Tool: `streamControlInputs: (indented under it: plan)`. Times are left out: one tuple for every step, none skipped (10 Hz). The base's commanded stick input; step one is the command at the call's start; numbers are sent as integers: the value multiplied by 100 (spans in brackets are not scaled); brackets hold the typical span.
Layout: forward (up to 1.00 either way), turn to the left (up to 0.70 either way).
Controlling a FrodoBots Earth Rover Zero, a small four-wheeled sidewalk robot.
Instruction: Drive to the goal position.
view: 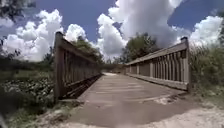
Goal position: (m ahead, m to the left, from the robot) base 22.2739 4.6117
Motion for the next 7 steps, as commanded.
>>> streamControlInputs:
  plan:
    - [50,0]
    - [50,0]
    - [50,0]
    - [50,0]
    - [50,0]
    - [50,0]
    - [50,0]
